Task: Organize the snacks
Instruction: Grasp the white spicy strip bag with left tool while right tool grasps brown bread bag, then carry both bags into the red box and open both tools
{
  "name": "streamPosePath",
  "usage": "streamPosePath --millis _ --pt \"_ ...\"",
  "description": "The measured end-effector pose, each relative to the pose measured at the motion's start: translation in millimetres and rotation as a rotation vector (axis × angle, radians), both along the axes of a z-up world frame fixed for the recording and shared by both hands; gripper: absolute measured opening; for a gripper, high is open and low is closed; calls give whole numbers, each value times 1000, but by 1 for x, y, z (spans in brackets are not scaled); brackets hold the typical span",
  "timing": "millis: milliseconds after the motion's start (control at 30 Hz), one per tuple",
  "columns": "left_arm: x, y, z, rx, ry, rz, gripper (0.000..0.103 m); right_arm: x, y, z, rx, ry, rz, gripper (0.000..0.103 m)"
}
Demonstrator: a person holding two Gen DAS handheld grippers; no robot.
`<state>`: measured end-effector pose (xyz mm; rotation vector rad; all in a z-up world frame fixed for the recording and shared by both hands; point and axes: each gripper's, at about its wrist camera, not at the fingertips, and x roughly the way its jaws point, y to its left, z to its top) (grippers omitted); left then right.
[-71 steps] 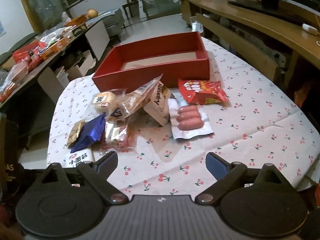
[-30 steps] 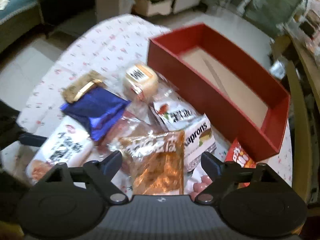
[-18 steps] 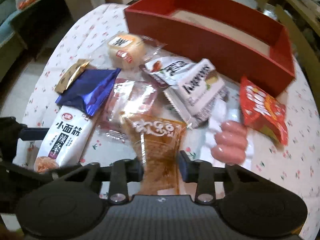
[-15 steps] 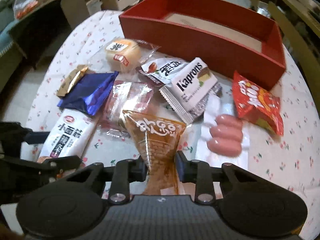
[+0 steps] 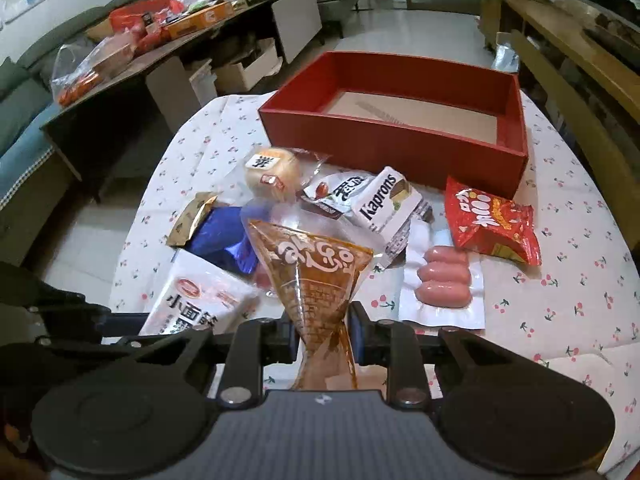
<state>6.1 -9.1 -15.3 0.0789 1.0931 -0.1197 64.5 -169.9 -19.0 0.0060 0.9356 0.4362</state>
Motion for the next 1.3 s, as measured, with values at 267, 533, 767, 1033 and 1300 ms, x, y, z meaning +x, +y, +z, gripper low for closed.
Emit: streamPosePath --millis 267,533,767,1033,1300 --pt "14 -5 -23 56 16 -15 68 10 5 -18 -36 53 -1 32" --pt "15 -11 -35 47 55 -29 61 9 -2 -15 -18 51 -16 32" --pt "5 -7 -11 3 38 -5 47 5 -8 -3 17 18 -35 32" --pt "20 -7 27 -80 -75 -7 47 10 -4 1 29 4 -45 32" --pt "70 -15 40 -112 -153 -19 47 42 -4 16 56 -27 -105 32"
